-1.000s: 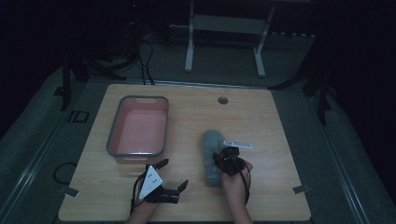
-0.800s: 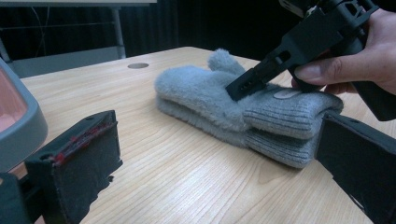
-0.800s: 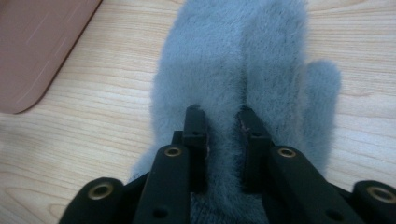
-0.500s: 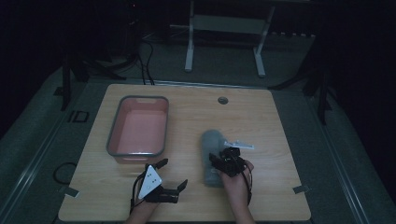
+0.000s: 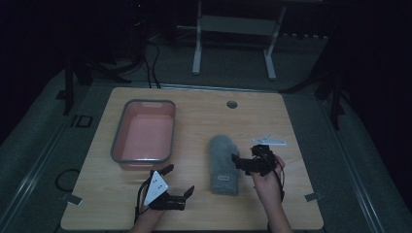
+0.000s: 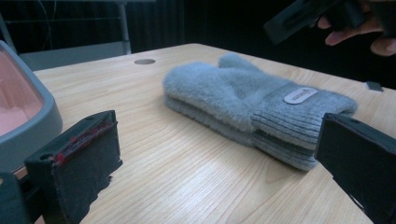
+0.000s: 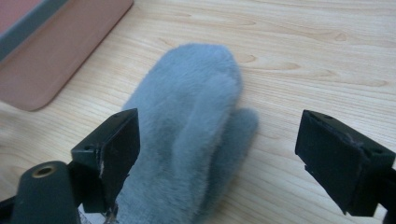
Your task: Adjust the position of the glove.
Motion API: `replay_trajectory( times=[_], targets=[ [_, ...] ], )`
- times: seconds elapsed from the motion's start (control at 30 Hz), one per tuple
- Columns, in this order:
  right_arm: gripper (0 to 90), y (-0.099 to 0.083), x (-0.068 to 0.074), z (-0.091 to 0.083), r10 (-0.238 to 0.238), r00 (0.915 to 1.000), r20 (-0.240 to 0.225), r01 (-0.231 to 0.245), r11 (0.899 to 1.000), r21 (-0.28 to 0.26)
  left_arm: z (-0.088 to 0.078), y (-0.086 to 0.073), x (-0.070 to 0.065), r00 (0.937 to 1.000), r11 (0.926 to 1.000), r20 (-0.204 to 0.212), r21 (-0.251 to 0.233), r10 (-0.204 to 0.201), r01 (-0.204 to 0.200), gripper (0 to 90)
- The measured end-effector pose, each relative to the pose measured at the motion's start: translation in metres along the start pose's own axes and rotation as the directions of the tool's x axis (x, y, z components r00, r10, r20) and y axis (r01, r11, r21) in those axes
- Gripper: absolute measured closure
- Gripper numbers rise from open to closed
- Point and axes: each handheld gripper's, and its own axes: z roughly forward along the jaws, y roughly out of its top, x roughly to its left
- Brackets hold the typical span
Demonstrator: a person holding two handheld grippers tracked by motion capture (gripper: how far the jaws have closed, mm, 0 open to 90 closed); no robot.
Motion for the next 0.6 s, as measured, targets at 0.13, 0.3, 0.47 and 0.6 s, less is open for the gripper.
replay_trajectory(
  times=[0.13, 0.3, 0.47, 0.6],
  targets=[
    [14.3, -0.006, -0.013, -0.006, -0.034, 0.9990, -0.030, 0.034, 0.999, 0.014, 0.004, 0.004, 0.000, 0.9999, 0.9998, 0.004, 0.016, -0.012, 0.012, 0.5],
    [14.2, -0.016, -0.022, -0.010, -0.126, 0.9916, -0.027, 0.127, 0.991, 0.033, 0.014, 0.016, -0.005, 0.9999, 0.9983, 0.010, 0.058, 0.004, -0.005, 0.5],
    [14.1, -0.029, -0.030, -0.012, -0.168, 0.9850, -0.037, 0.170, 0.985, 0.032, 0.037, 0.027, -0.007, 0.9976, 0.9923, 0.058, 0.121, -0.036, 0.029, 0.5],
    [17.1, -0.034, -0.034, -0.012, -0.167, 0.9833, -0.071, 0.169, 0.985, 0.024, 0.050, 0.035, -0.006, 0.9912, 0.9794, 0.085, 0.184, -0.101, 0.085, 0.5]
  ],
)
